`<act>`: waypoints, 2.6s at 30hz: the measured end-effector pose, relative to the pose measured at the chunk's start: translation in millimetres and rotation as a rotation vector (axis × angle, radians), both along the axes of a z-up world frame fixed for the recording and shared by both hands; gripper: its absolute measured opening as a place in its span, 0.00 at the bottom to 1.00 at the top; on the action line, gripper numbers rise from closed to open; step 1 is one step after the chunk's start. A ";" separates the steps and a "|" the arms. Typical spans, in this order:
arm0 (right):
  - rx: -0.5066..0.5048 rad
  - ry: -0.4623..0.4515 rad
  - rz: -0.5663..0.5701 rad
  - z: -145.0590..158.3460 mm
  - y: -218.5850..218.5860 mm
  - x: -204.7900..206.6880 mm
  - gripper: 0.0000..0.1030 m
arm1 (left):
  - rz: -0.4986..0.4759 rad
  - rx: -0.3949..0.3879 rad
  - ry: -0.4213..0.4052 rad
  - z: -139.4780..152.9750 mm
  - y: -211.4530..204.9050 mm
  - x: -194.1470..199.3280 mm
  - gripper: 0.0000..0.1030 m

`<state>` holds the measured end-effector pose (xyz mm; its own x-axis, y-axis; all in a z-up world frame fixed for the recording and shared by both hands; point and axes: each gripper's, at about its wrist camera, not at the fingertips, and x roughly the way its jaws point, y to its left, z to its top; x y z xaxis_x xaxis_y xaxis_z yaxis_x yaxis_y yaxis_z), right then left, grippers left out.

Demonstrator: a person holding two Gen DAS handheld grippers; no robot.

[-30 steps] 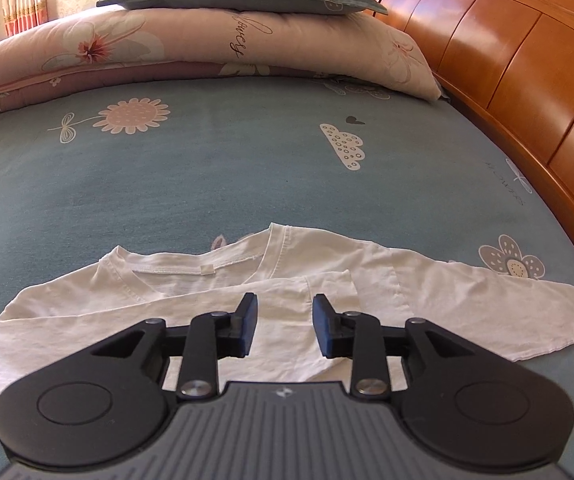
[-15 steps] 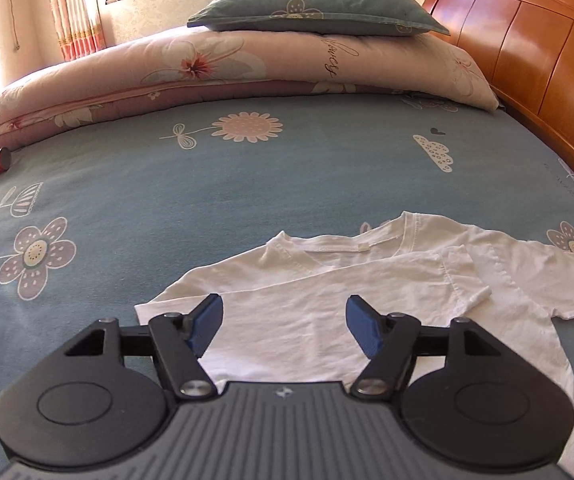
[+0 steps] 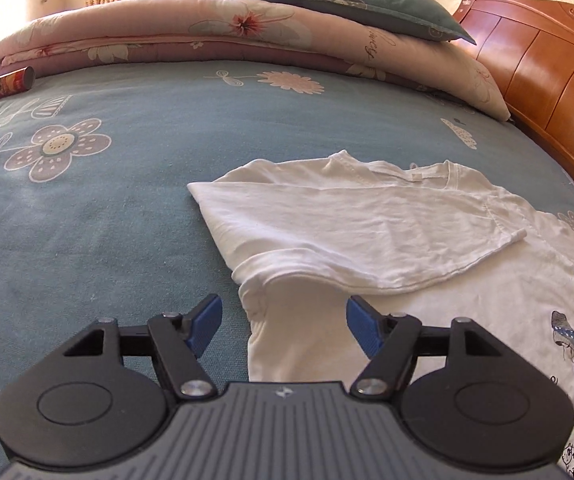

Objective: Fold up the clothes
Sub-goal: 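Lift the open left tool away from the folded sleeve, then move the open right tool over the shirt toward the other sleeve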

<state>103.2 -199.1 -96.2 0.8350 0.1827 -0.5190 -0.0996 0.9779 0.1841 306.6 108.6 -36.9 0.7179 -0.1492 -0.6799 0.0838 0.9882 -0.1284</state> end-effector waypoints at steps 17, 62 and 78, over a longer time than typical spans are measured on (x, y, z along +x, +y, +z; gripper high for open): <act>-0.086 0.005 0.016 -3.5 10.1 3.5 1.00 | -0.194 0.058 0.028 -34.7 -16.6 10.1 0.71; -0.099 0.013 0.026 -4.9 11.7 4.1 1.00 | 0.028 -0.232 0.182 -18.0 15.9 60.2 0.77; -0.138 0.049 0.013 2.6 15.3 3.4 1.00 | -0.052 0.144 -0.056 1.9 -89.8 4.8 0.85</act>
<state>106.6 -183.8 -93.6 0.8061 0.1171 -0.5801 -0.1064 0.9929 0.0527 311.4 18.9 -35.0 0.7495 -0.0910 -0.6558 0.1384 0.9902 0.0208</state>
